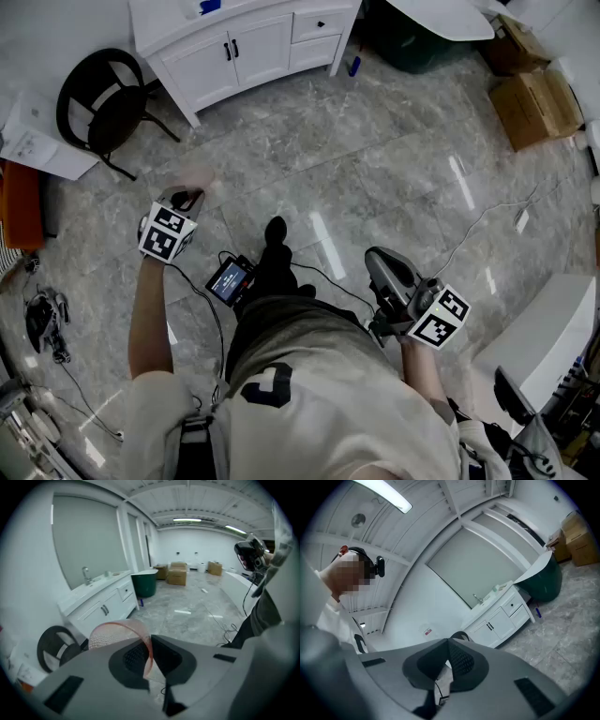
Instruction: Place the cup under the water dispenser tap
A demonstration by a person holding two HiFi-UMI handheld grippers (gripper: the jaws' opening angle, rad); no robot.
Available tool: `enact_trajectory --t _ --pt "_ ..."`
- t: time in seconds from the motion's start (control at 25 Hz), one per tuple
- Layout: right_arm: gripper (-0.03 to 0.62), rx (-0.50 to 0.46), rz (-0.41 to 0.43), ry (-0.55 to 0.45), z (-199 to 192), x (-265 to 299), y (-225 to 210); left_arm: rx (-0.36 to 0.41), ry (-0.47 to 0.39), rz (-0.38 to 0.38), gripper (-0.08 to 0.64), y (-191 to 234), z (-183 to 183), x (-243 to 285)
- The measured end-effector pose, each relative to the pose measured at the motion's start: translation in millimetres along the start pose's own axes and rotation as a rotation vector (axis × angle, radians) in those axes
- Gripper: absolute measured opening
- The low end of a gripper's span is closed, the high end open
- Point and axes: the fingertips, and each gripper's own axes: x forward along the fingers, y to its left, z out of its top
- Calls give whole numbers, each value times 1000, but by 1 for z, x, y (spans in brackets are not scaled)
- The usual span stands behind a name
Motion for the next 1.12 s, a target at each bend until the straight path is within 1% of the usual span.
enact_trajectory --t 0.08,0.12,0.2,0.32,0.44,0.52,0.6,0.68,0.76,0.88,1.0,1.12 --pt "26 -15 16 43 5 28 -6 -76 -25 31 64 19 -4 -32" --pt "26 -25 25 68 8 44 -9 -96 -39 33 65 25 -2 -45" --pt "26 -57 50 127 18 82 -16 -88 -64 16 66 30 14 -61" --pt "26 -97 120 209 37 157 -23 -58 -90 -1 65 48 45 -61" --pt "26 -100 205 271 48 240 -18 -94 -133 -28 65 77 64 -60" --pt "26 -96 267 280 59 291 -11 -137 -172 -23 66 104 75 -62" --pt "26 -93 328 274 72 337 -2 -168 -192 14 66 136 83 -62" --pt "26 -107 374 299 75 372 5 -185 -191 81 66 165 87 -66" --pt "26 -146 412 361 67 401 12 -205 -198 141 66 187 89 -77" --pt "26 -204 491 475 53 436 23 -235 -216 205 66 209 92 -92" --pt "26 -238 563 566 43 466 30 -264 -198 235 66 222 92 -95" --pt "26 -243 624 627 32 493 31 -322 -156 247 66 238 86 -91"
